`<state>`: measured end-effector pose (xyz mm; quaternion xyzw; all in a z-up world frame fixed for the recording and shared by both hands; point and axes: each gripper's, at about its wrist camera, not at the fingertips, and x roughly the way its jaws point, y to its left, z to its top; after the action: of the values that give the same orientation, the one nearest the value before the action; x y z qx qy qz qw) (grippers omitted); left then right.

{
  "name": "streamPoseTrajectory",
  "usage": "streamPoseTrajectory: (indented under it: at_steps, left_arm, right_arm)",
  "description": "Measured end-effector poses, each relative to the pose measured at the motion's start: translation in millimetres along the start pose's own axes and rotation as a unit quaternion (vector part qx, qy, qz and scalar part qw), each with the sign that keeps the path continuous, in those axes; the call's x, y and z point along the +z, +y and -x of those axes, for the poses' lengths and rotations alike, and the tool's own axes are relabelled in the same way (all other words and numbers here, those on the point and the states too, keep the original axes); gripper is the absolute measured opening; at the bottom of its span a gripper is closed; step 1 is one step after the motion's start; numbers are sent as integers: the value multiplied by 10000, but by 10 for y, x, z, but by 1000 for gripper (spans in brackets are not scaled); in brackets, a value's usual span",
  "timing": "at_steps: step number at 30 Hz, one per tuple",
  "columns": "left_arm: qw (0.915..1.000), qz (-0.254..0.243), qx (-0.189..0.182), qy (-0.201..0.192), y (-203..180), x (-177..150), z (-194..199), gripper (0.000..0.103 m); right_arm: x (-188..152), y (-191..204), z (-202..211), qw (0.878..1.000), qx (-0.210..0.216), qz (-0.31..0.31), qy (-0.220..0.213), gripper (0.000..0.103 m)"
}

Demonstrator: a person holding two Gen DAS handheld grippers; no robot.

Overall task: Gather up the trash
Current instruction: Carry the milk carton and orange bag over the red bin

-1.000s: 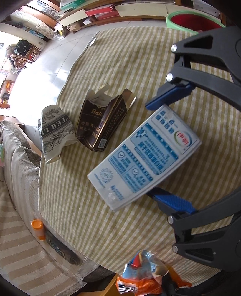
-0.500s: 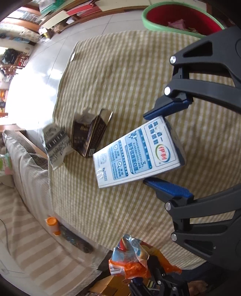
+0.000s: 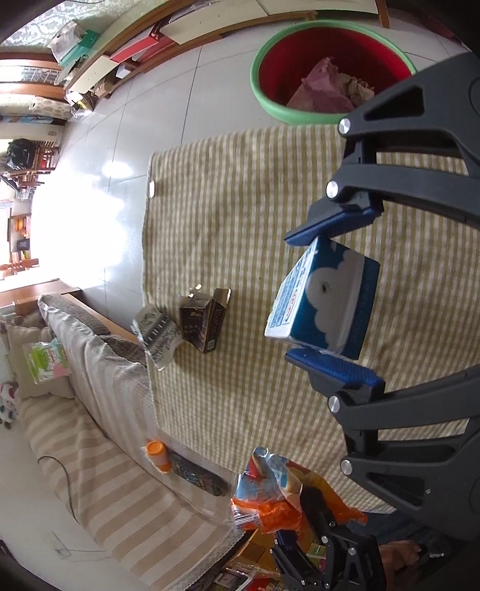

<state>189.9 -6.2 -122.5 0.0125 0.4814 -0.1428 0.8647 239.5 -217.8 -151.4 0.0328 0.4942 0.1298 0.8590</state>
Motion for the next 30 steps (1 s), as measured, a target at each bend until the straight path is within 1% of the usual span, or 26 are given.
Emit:
streamPoseTrajectory:
  at_steps: [10, 16, 21, 24, 30]
  left_arm:
    - [9995, -257, -107, -118, -330, 120, 113, 57]
    - [9984, -476, -230, -220, -633, 318, 106, 57]
    - [9961, -728, -442, -236, -1008, 514, 8, 57]
    - [9936, -926, -611, -215, -1322, 652, -95, 57]
    - [9867, -1291, -981, -145, -2000, 874, -355, 57]
  right_arm:
    - [5, -183, 429, 9992, -109, -116, -354, 56]
    - [22, -411, 688, 9975, -244, -313, -592, 56]
    - [-30, -848, 928, 9935, -412, -690, -812, 56]
    - [-91, -1165, 1051, 9897, -548, -960, -913, 56]
    - [-279, -1851, 1281, 9784, -827, -1553, -1084, 56]
